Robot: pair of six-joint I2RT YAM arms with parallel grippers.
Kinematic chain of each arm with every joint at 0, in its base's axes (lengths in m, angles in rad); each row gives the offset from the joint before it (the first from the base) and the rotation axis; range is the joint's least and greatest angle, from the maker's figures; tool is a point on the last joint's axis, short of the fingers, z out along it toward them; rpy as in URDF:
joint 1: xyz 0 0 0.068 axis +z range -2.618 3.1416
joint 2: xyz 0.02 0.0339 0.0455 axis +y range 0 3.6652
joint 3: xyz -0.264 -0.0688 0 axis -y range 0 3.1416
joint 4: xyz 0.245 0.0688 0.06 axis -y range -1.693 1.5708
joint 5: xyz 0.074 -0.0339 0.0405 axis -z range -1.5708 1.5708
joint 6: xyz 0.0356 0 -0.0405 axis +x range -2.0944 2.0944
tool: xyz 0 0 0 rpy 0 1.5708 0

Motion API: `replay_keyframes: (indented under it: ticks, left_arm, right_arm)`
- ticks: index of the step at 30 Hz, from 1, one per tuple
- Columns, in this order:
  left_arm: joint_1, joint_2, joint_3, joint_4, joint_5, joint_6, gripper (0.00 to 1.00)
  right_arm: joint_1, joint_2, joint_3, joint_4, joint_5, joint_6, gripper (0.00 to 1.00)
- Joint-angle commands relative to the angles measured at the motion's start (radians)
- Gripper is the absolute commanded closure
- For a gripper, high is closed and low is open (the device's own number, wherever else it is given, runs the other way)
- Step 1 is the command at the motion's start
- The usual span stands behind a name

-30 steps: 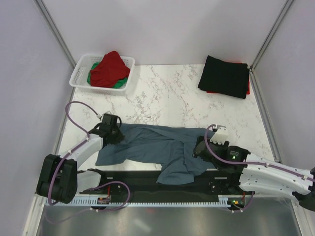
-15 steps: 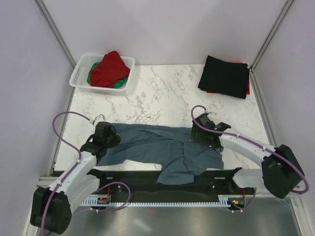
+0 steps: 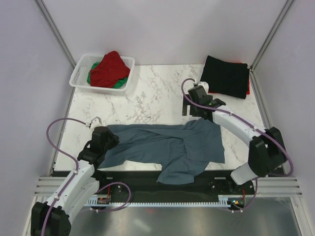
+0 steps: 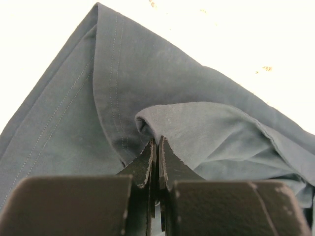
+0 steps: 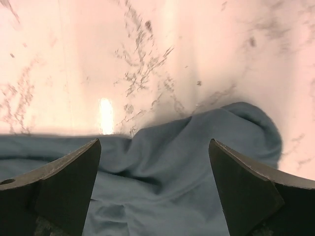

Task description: Fold and stack the t-shirts

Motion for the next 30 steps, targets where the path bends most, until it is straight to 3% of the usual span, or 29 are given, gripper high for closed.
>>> replay_keyframes:
  ticks: [1, 4, 6, 10, 13, 18, 22, 27, 30]
  left_arm:
    - [-0.004, -0.027, -0.010, 0.032, -0.046, -0.033, 0.98]
    - [-0.002, -0.021, -0.007, 0.029, -0.050, -0.036, 0.98]
    - [-0.004, -0.016, -0.004, 0.030, -0.050, -0.036, 0.98]
    - [-0.004, -0.016, -0.004, 0.030, -0.050, -0.036, 0.98]
    - [-0.004, -0.019, -0.004, 0.029, -0.050, -0.036, 0.98]
    - [-0.002, -0.021, -0.006, 0.029, -0.050, -0.038, 0.98]
    - [-0.002, -0.018, -0.006, 0.029, -0.052, -0.038, 0.98]
    - [-0.002, -0.019, -0.006, 0.026, -0.058, -0.042, 0.98]
    - [-0.002, -0.019, -0.007, 0.027, -0.056, -0.042, 0.98]
  right_arm:
    - [-0.017, -0.168, -0.017, -0.081, 0.137, 0.056, 0.02]
    - [-0.091, -0.331, -0.151, -0.166, 0.145, 0.207, 0.02]
    - [-0.161, -0.452, -0.276, -0.180, 0.065, 0.251, 0.02]
    - [-0.177, -0.590, -0.441, -0.198, -0.012, 0.391, 0.02]
    - [-0.178, -0.620, -0.544, -0.123, -0.122, 0.399, 0.05]
    - [-0.177, -0.467, -0.594, 0.120, -0.348, 0.337, 0.08]
    - [-0.174, -0.301, -0.545, 0.211, -0.385, 0.292, 0.08]
    - [-0.174, -0.051, -0.391, 0.360, -0.544, 0.216, 0.10]
    - [-0.169, 0.038, -0.246, 0.268, -0.484, 0.143, 0.10]
